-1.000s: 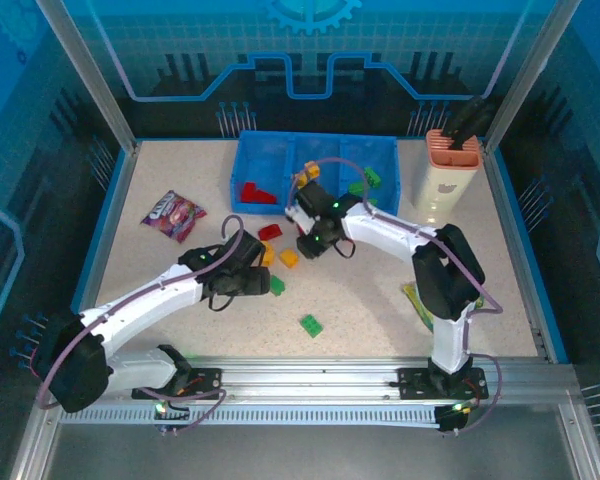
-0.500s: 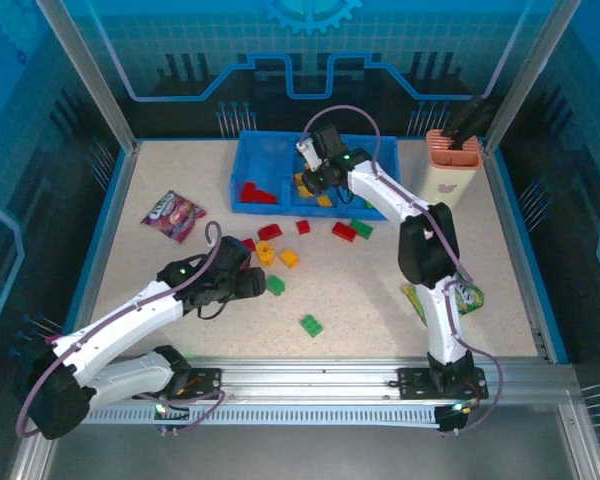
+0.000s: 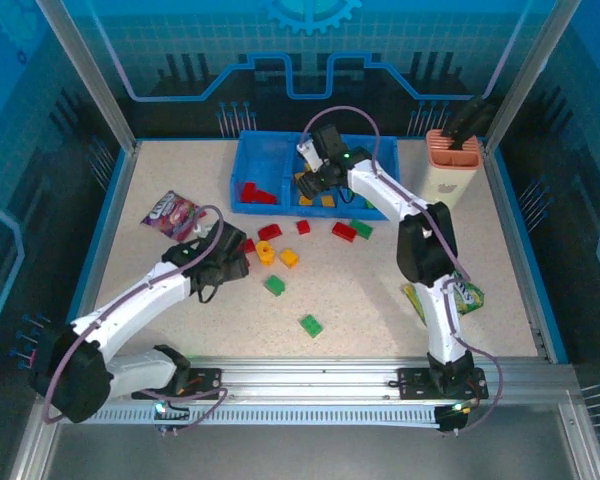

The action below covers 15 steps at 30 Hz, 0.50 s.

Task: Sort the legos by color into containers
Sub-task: Place the lego in the container.

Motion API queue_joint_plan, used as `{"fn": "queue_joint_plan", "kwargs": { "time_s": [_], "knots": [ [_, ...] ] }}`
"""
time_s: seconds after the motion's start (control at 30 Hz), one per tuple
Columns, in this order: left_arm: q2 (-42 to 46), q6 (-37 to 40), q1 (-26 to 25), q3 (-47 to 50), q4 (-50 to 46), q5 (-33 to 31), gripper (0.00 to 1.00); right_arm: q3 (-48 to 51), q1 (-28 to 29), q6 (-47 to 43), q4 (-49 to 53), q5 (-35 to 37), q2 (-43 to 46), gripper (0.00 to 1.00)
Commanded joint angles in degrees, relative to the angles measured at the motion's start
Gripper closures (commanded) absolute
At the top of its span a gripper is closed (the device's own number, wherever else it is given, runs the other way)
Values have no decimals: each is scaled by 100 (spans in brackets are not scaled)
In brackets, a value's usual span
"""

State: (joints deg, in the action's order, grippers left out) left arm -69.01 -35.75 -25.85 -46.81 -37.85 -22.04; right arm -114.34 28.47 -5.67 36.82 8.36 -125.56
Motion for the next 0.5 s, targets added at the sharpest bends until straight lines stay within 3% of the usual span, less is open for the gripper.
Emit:
{"fn": "queue_joint_plan", "kwargs": {
  "time_s": [0.0,0.2,0.47],
  "knots": [
    [-305,592,262,-154,537,205,26,406,168,-85,14,-123,875,24],
    [-1184,910,274,-351,902,598,27,1900,573,160,-284,-157,1926,24],
    [-1887,1027,275,-428,1066,646,29,3386,1140,840,-228,-311,2734,25]
  ]
}}
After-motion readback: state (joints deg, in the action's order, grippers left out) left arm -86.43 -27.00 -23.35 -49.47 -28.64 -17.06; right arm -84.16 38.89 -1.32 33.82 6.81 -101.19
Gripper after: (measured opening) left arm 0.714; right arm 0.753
